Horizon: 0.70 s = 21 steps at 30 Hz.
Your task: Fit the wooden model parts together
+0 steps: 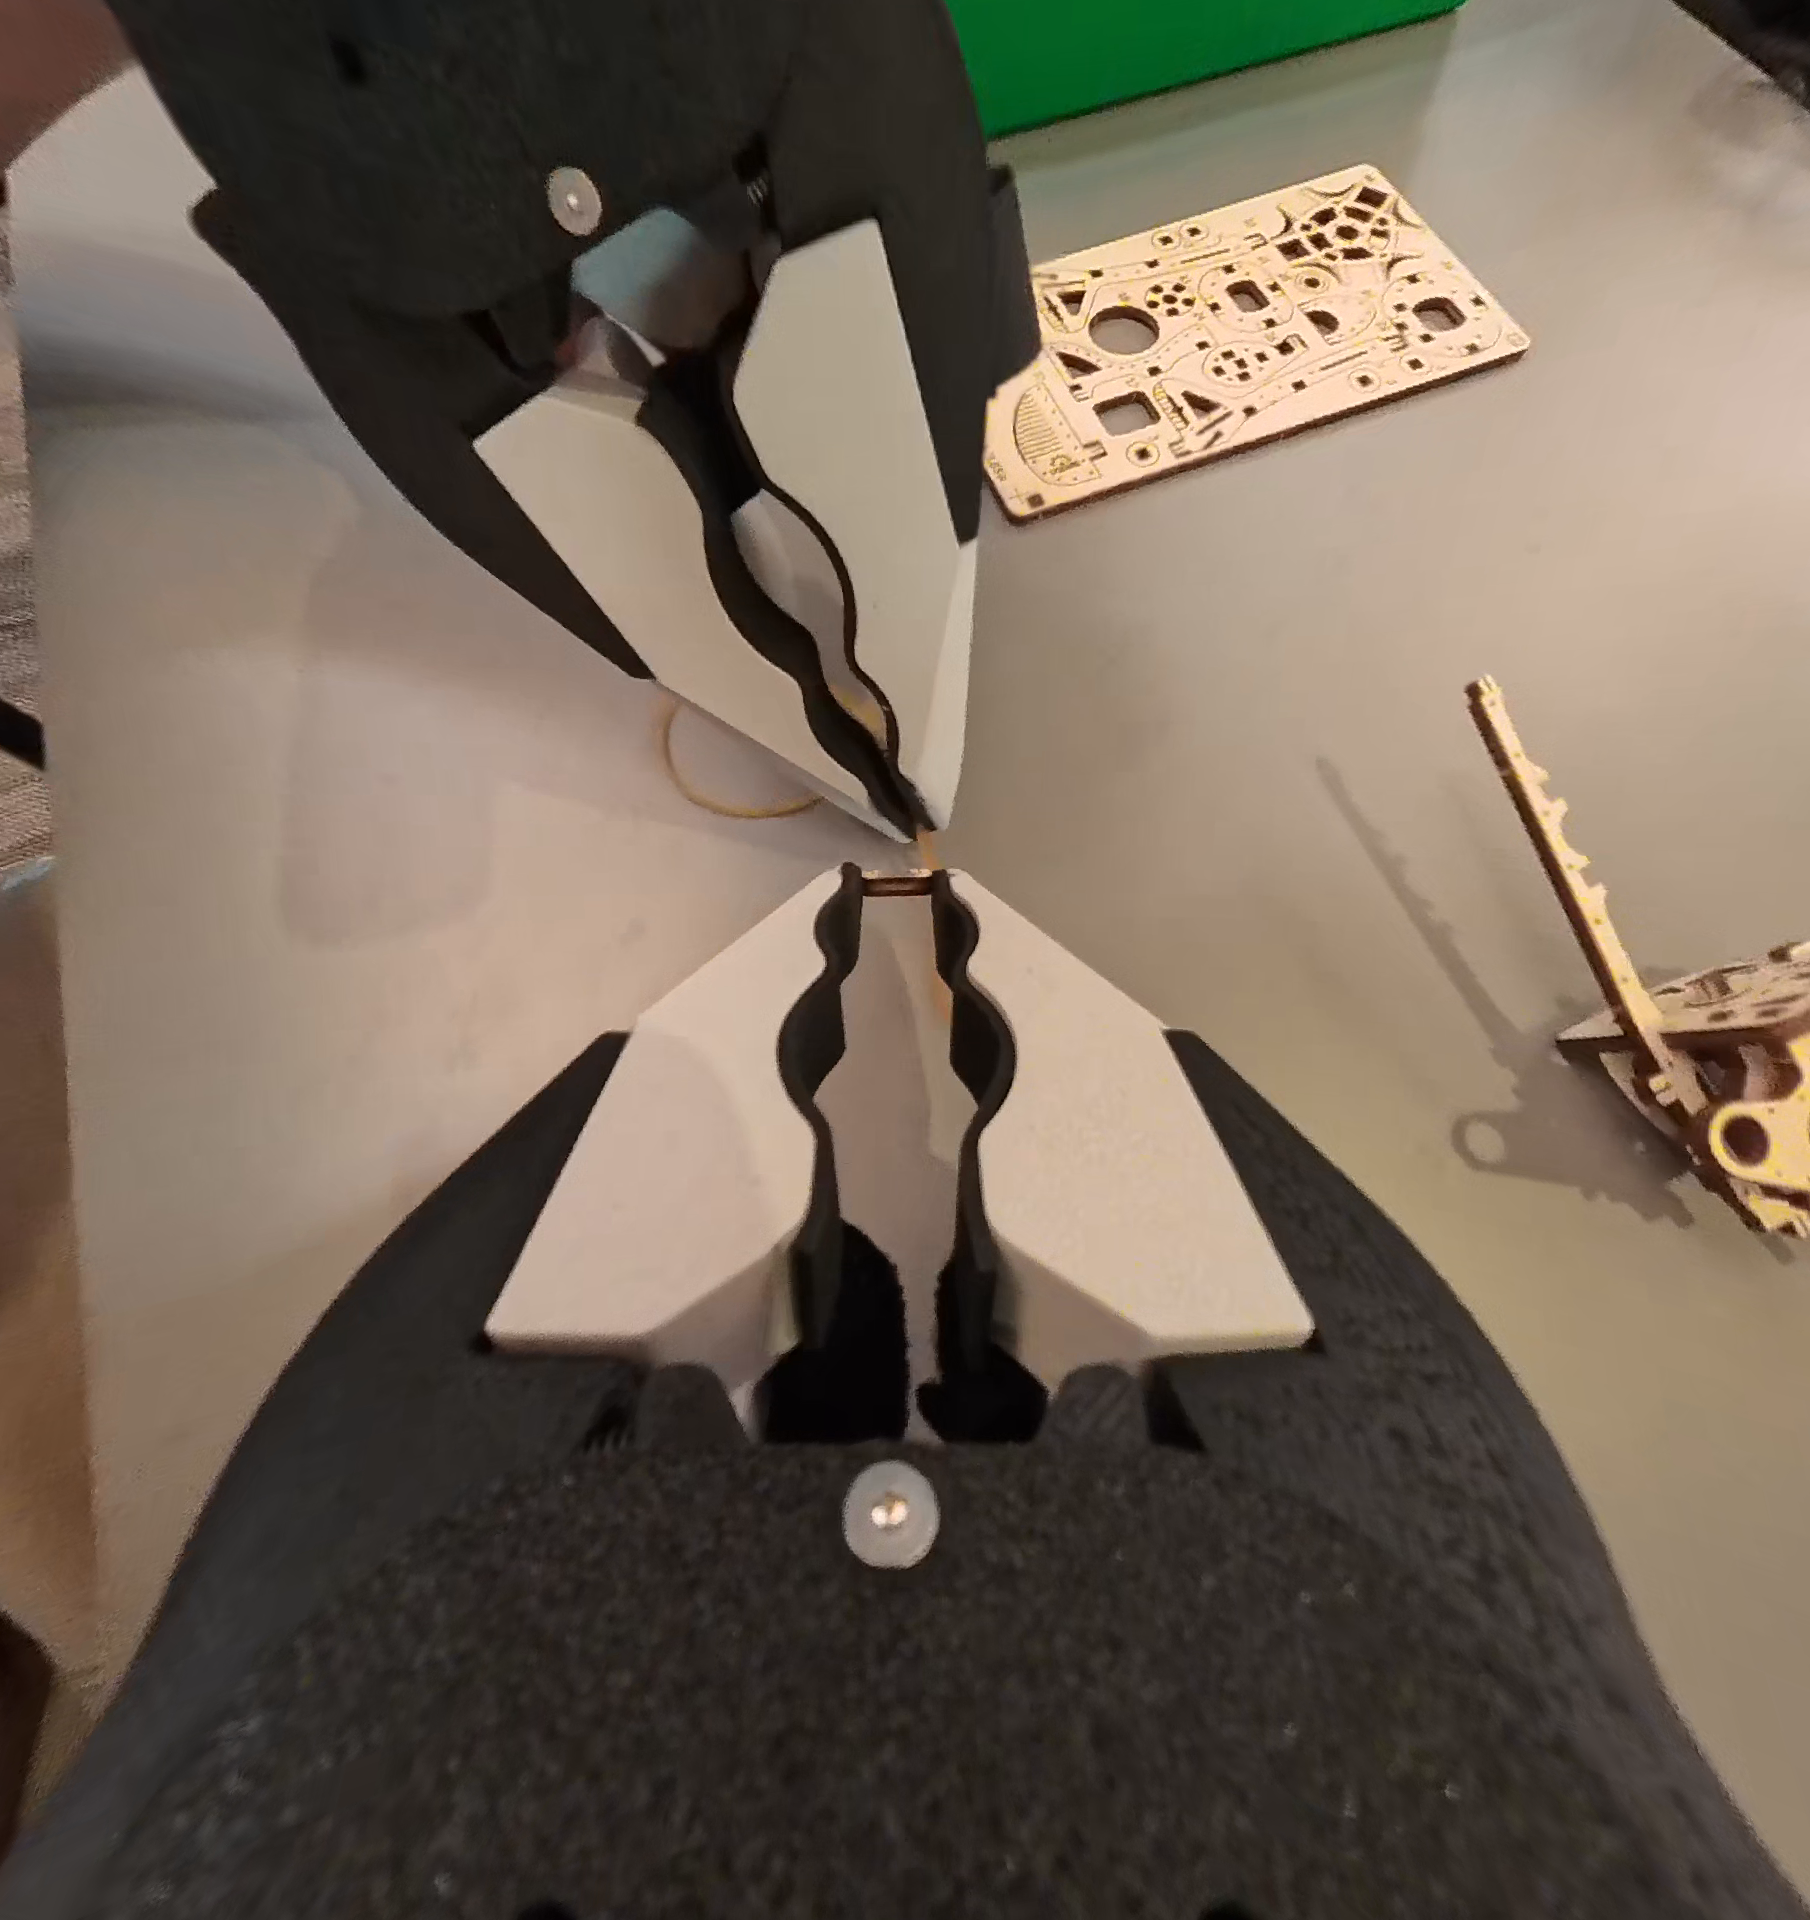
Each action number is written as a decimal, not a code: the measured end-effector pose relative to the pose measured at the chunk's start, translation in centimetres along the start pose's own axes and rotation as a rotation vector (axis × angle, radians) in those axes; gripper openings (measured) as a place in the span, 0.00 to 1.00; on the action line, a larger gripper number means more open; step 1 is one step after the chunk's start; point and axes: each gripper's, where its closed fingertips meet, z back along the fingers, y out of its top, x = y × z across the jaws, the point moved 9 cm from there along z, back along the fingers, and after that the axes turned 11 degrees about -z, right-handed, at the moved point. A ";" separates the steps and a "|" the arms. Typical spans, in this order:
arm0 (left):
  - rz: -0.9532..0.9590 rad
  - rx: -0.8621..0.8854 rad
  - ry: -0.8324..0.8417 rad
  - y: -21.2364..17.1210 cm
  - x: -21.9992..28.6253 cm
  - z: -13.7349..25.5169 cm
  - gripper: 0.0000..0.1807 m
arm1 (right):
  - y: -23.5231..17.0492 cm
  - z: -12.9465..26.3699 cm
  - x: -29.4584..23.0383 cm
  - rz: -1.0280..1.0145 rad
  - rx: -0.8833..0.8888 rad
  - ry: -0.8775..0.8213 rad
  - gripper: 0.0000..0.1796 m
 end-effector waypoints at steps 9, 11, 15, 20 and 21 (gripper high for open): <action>0.012 0.005 -0.004 -0.5 0.3 0.5 0.00 | 0.5 -1.8 -0.1 0.153 0.019 -0.011 0.07; 0.011 0.003 -0.004 -0.5 0.3 0.5 0.00 | 0.5 -2.2 -0.1 0.161 0.009 -0.010 0.07; 0.014 0.004 0.003 -0.7 0.2 0.7 0.00 | 0.5 -2.7 0.1 0.154 -0.007 -0.023 0.07; 0.020 0.001 0.001 -0.9 0.1 0.9 0.00 | 0.6 -3.3 0.1 0.169 -0.009 -0.022 0.07; 0.021 -0.001 -0.002 -1.0 0.2 0.9 0.00 | 0.7 -3.5 0.1 0.170 -0.012 -0.021 0.07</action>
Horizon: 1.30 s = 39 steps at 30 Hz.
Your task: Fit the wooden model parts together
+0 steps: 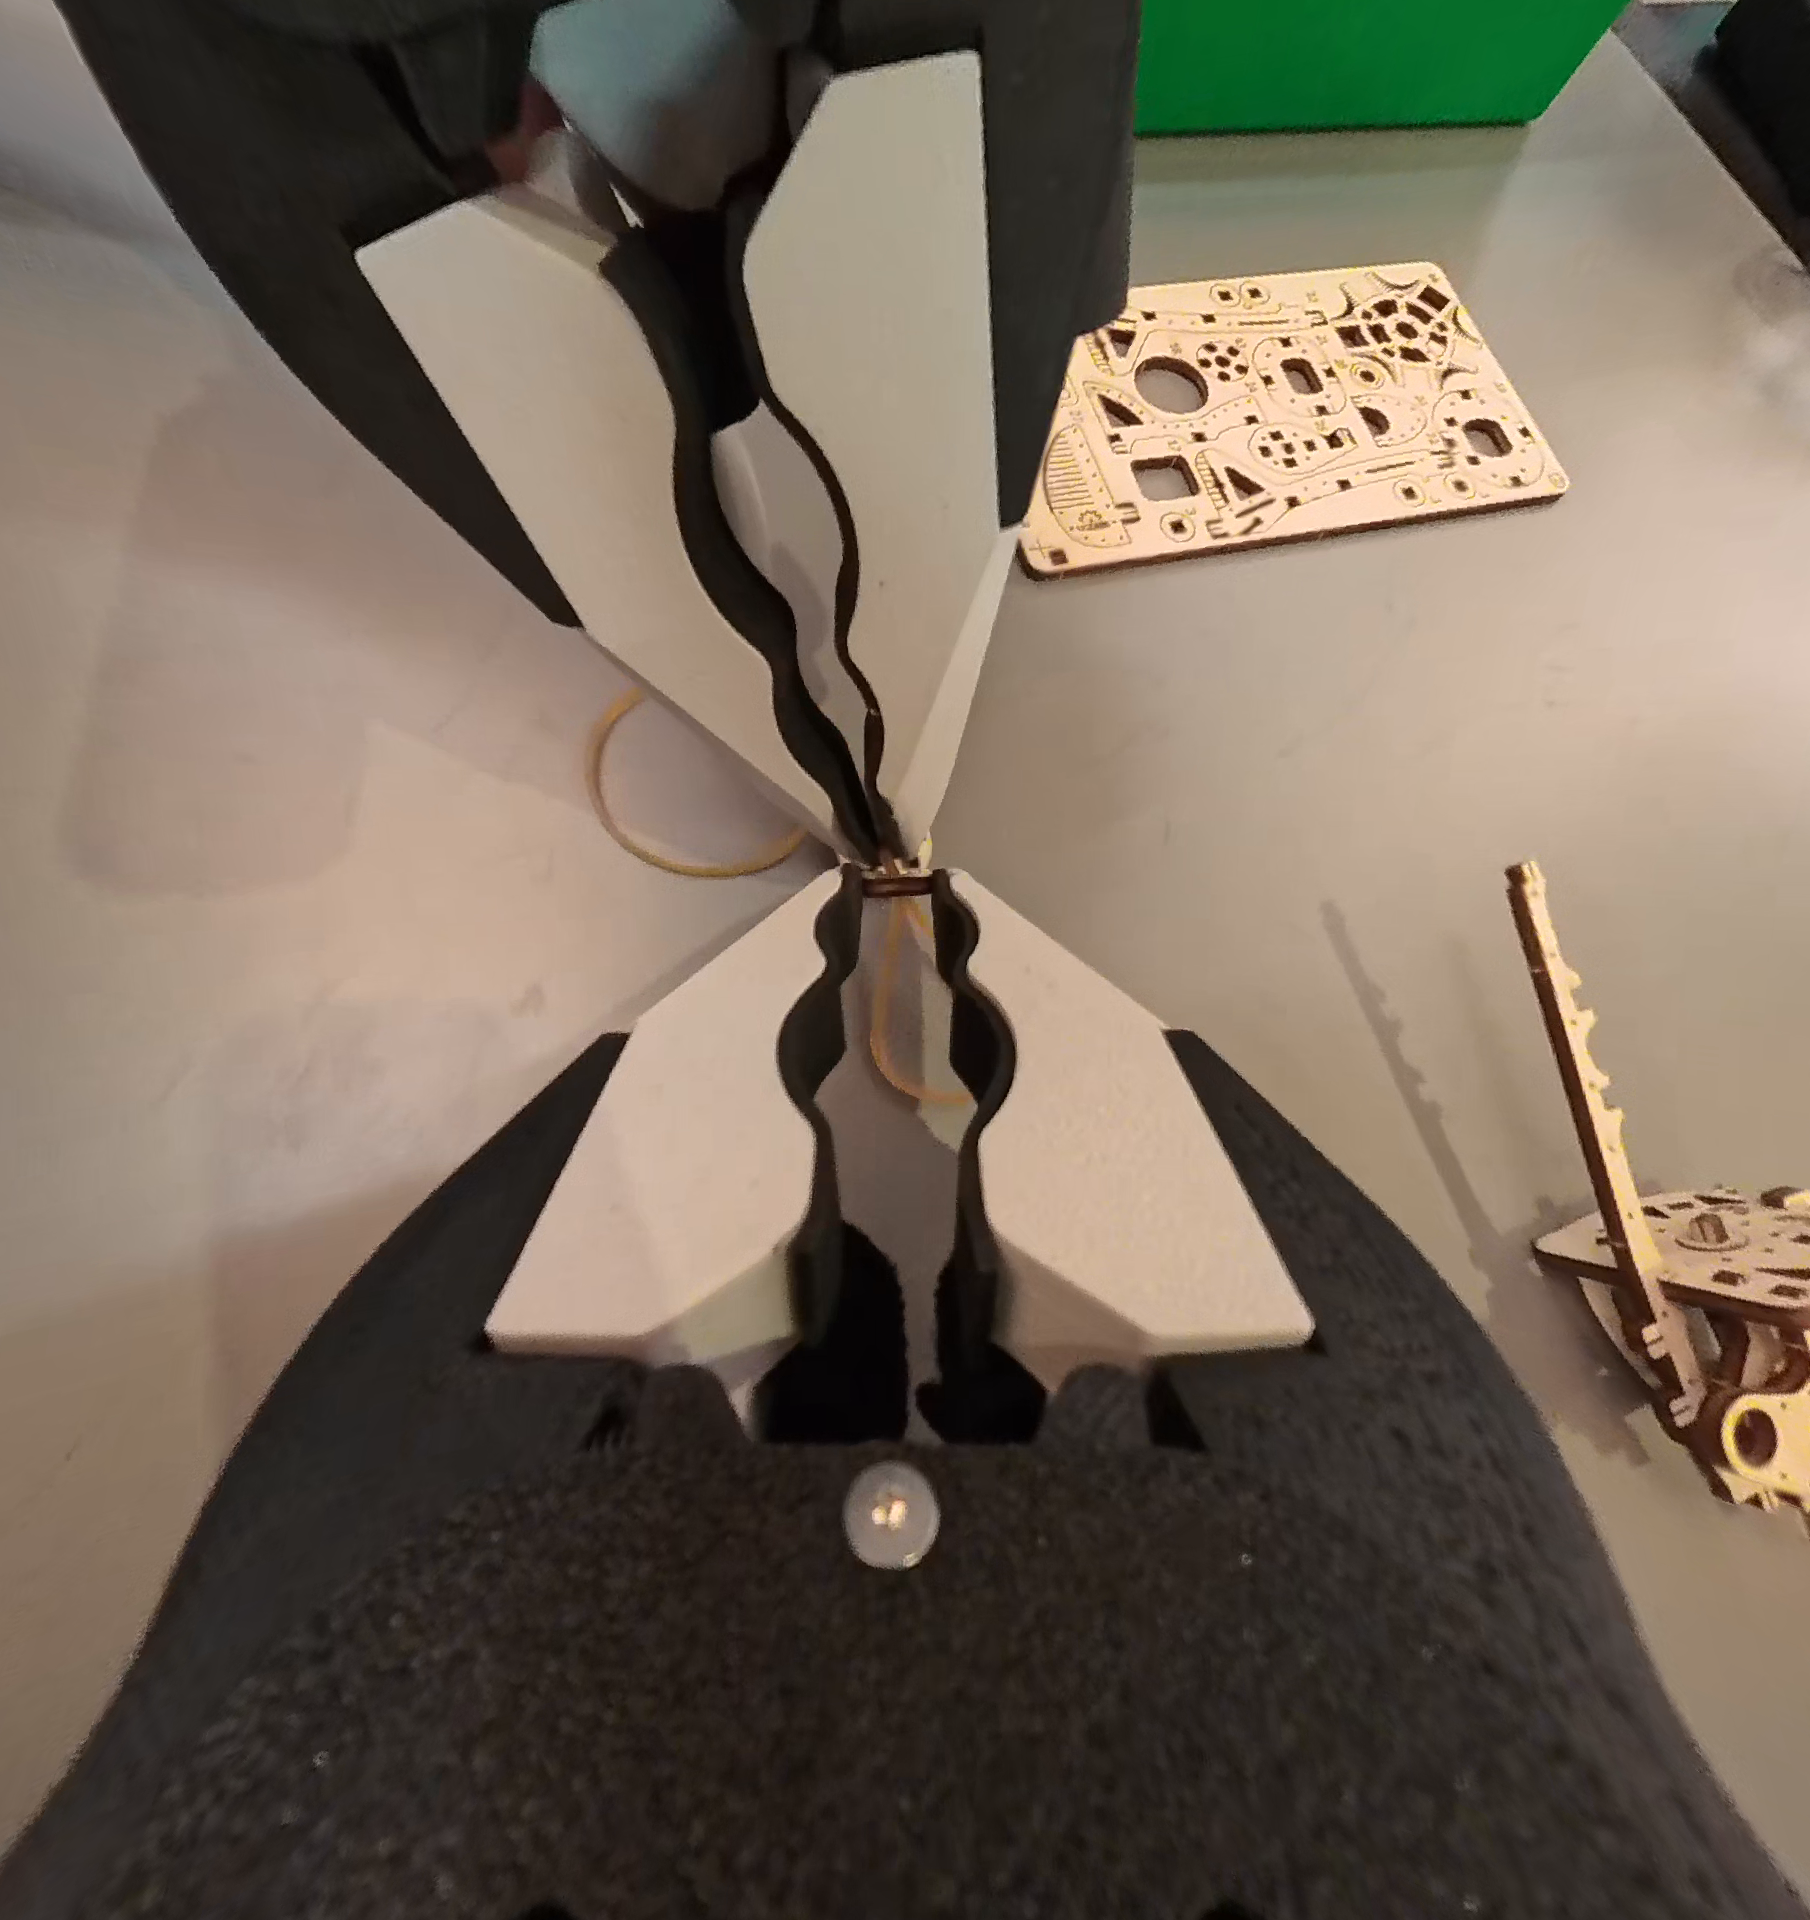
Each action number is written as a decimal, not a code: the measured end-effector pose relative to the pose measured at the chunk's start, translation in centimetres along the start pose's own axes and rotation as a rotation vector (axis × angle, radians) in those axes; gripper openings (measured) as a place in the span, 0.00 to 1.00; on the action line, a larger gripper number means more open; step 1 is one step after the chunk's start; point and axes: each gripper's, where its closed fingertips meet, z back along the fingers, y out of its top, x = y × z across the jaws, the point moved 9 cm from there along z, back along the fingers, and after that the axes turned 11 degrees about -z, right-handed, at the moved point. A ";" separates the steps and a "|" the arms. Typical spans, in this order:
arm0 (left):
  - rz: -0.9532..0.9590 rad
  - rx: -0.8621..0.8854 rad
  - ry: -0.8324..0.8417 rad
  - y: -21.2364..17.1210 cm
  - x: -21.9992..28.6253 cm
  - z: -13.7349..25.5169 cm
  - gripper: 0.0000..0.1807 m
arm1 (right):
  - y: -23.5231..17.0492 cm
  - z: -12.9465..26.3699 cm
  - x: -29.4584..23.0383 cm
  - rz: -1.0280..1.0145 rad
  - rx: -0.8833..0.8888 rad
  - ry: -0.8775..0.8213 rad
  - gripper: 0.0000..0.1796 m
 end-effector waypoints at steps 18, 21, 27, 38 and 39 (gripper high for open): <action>0.027 -0.008 -0.007 -1.0 0.0 -0.2 0.00 | 1.1 -1.4 1.1 0.102 -0.132 0.118 0.07; 0.032 -0.002 -0.006 -1.1 0.1 -0.2 0.00 | 1.4 -1.5 1.2 0.120 -0.160 0.135 0.07; 0.039 0.007 -0.001 -1.2 0.1 -0.1 0.00 | 1.9 -1.6 1.2 0.173 -0.214 0.150 0.07; 0.075 0.054 0.051 -2.0 0.3 0.0 0.00 | 2.9 -2.0 1.1 0.158 -0.338 0.161 0.07; 0.077 0.064 0.060 -2.1 0.4 0.1 0.00 | 3.0 -2.0 1.1 0.162 -0.354 0.160 0.07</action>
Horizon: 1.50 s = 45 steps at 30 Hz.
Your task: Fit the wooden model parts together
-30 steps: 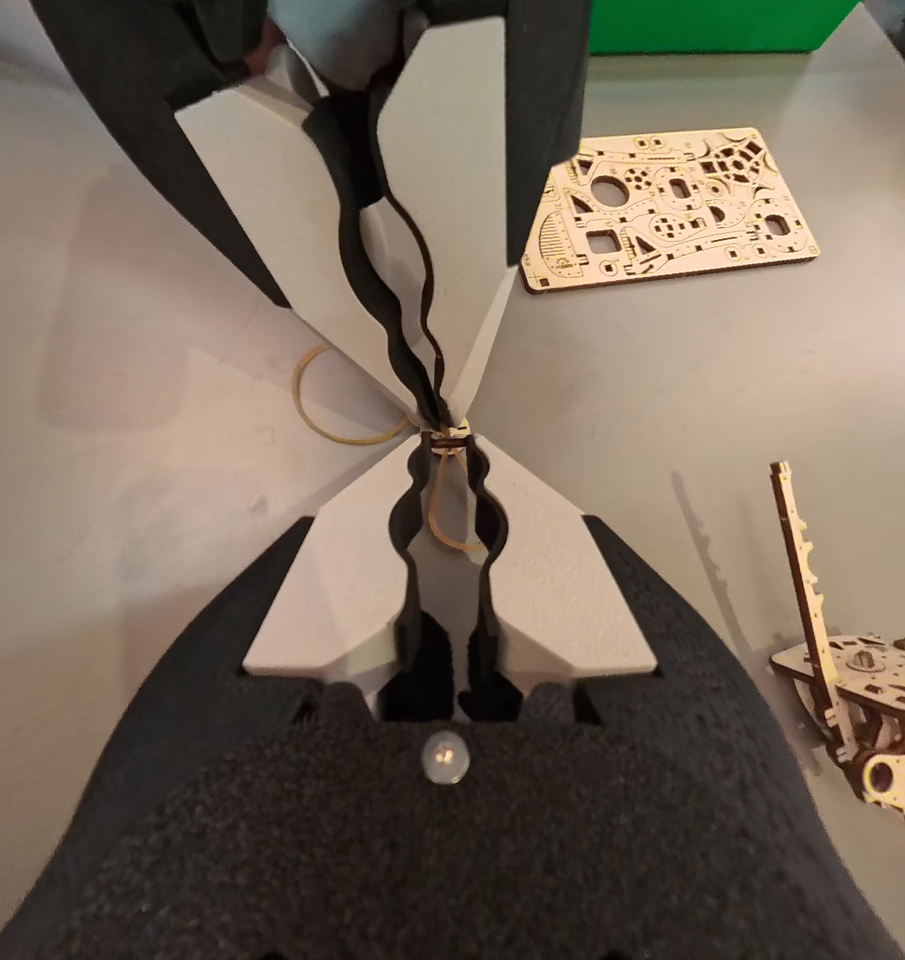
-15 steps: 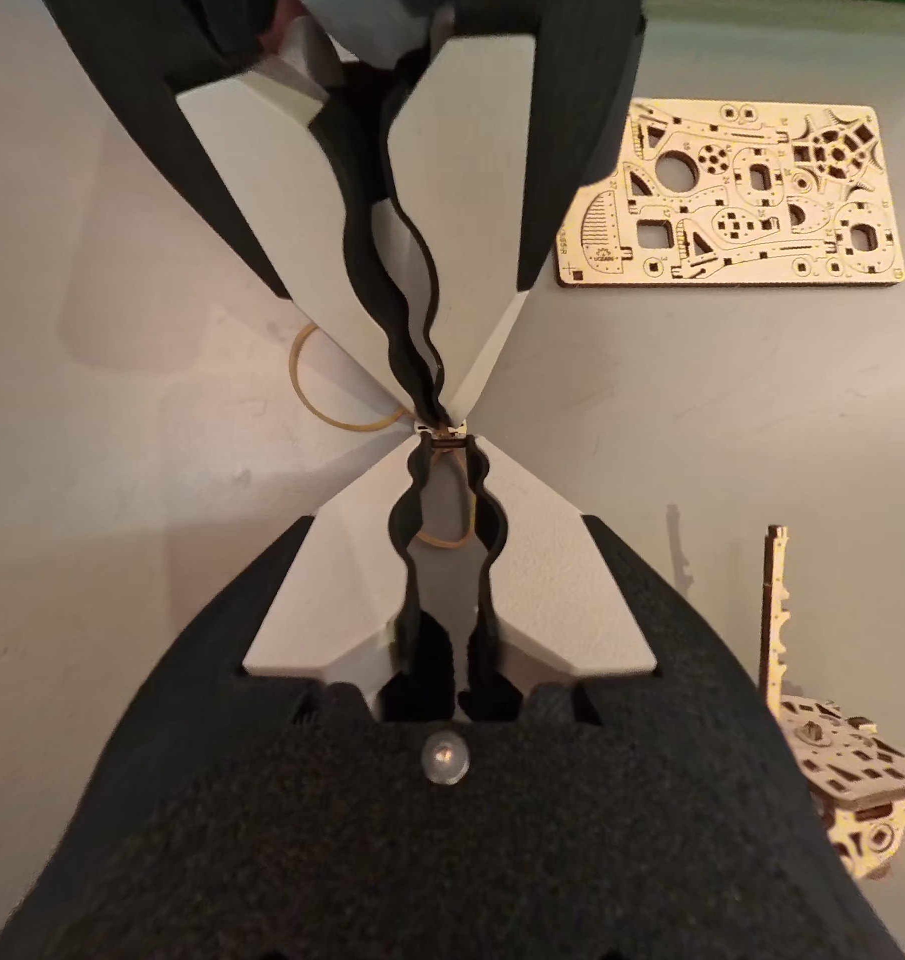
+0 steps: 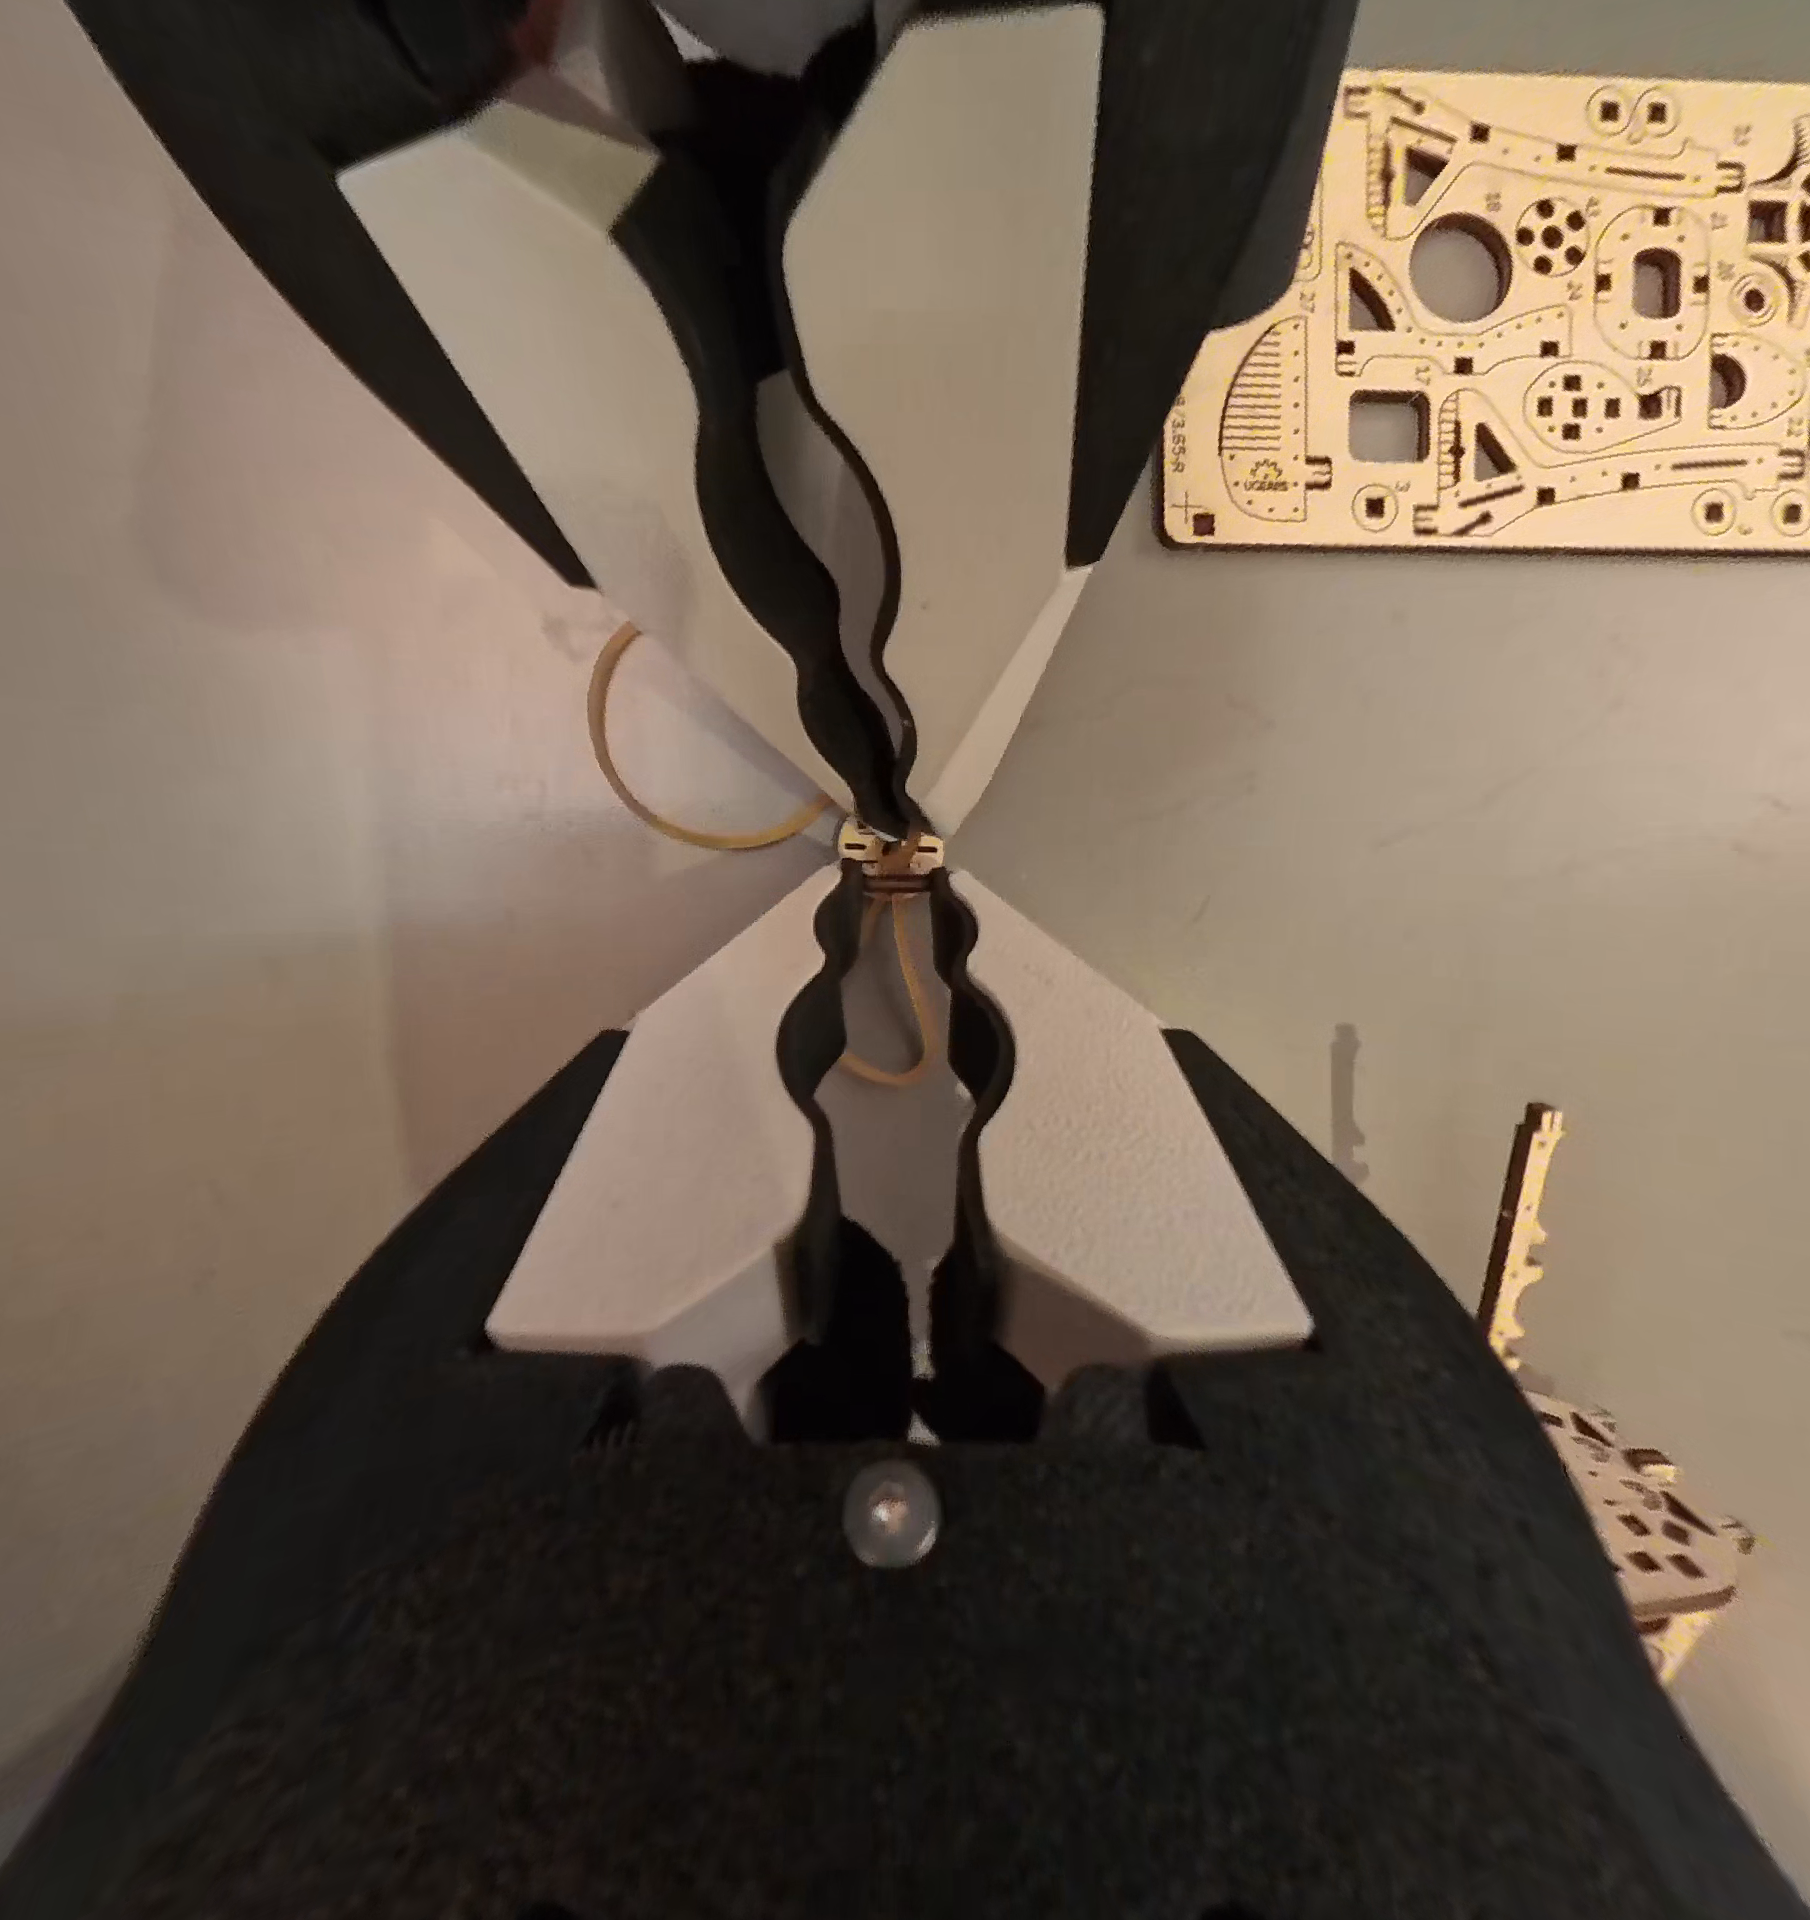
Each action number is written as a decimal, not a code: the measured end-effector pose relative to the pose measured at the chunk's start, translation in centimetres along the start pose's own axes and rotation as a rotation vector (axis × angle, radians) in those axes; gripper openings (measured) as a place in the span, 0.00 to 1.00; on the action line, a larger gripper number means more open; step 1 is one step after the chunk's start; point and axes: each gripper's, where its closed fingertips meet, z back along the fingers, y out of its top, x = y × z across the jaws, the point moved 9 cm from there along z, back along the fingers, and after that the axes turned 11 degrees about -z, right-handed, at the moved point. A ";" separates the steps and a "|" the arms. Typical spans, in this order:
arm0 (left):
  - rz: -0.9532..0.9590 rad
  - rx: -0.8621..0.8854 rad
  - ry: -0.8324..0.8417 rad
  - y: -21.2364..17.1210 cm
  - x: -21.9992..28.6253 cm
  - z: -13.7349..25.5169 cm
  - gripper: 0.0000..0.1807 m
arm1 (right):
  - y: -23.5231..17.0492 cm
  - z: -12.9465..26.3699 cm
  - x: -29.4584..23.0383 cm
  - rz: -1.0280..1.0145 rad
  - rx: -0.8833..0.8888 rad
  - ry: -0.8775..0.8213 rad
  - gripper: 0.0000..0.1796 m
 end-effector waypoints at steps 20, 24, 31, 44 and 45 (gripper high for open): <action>0.177 0.184 0.165 -1.8 1.8 1.0 0.20 | 1.8 -0.3 -0.5 0.126 -0.209 -0.027 0.07; 0.202 0.205 0.123 -1.8 1.2 -0.1 0.19 | 1.6 -0.3 -0.5 0.133 -0.195 -0.034 0.07; 0.239 0.259 0.052 -1.7 1.4 -1.1 0.11 | 1.5 -0.3 -0.3 0.126 -0.175 -0.012 0.07; 0.260 0.250 0.119 -3.2 1.8 0.1 0.12 | 2.3 -0.6 0.1 0.152 -0.268 0.039 0.07; 0.280 0.268 0.132 -3.7 1.9 0.7 0.13 | 2.5 -0.6 0.1 0.149 -0.294 0.040 0.07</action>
